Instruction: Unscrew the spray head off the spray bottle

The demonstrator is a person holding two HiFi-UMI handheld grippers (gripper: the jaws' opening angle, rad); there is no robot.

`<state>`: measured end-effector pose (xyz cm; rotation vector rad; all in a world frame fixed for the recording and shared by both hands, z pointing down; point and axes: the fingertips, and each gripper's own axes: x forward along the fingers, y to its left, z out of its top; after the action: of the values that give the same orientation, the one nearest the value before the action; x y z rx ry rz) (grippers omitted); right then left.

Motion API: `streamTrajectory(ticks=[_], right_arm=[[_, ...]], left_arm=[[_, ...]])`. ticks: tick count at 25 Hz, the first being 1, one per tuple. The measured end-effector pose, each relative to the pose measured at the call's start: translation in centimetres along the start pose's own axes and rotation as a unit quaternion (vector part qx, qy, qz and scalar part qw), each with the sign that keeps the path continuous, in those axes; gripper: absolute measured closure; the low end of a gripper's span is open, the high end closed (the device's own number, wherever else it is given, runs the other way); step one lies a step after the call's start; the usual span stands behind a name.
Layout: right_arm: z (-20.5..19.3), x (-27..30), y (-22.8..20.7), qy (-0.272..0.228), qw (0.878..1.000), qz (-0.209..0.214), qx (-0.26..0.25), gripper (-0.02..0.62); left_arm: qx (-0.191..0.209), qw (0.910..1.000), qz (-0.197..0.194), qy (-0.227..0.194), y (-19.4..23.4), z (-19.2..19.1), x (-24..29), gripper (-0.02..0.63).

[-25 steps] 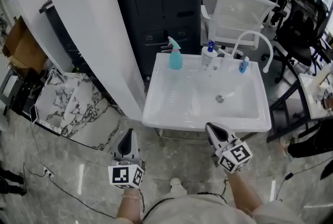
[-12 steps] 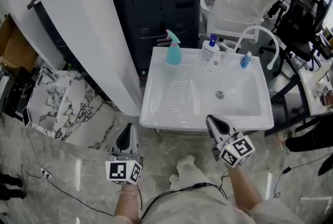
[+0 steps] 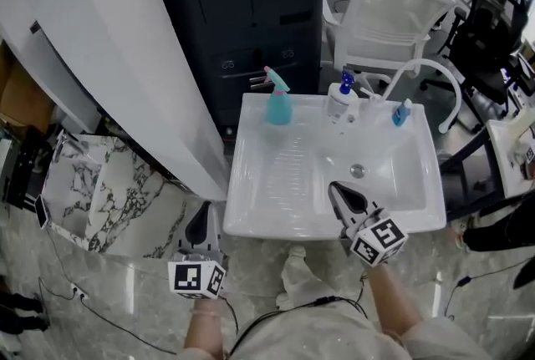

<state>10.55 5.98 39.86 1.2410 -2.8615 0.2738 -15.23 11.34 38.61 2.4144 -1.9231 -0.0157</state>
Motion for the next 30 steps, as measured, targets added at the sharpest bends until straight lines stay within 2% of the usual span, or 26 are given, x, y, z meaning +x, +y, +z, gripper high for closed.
streamTrajectory(ticks=[9, 18, 21, 25, 26, 29, 30], right_arm=[[0.9, 6.0, -5.0, 0.011, 1.000, 0.003, 0.000, 0.589], [2.1, 11.1, -7.6, 0.019, 1.000, 0.025, -0.004, 0.588], [2.5, 12.5, -8.4, 0.019, 0.999, 0.034, -0.004, 0.585], [3.6, 14.8, -8.8, 0.018, 0.998, 0.053, -0.008, 0.535], [3.8, 15.5, -8.8, 0.021, 0.998, 0.057, -0.007, 0.517], [4.4, 17.5, -8.8, 0.026, 0.997, 0.067, -0.002, 0.461], [4.6, 18.1, -8.8, 0.027, 0.997, 0.069, 0.000, 0.450]], left_arm=[[0.015, 0.9988, -0.047, 0.005, -0.1, 0.3, 8.4, 0.597], [0.008, 0.9957, -0.092, 0.010, -0.6, 0.1, 14.7, 0.595], [-0.006, 0.9945, -0.105, 0.006, -0.9, 0.1, 16.2, 0.595], [-0.024, 0.9919, -0.125, 0.000, -1.5, 0.3, 17.9, 0.594], [-0.025, 0.9908, -0.133, 0.005, -1.7, 0.1, 18.3, 0.587], [-0.031, 0.9844, -0.172, 0.022, -2.7, -0.3, 19.7, 0.464], [-0.029, 0.9825, -0.182, 0.029, -3.0, -0.5, 20.3, 0.445]])
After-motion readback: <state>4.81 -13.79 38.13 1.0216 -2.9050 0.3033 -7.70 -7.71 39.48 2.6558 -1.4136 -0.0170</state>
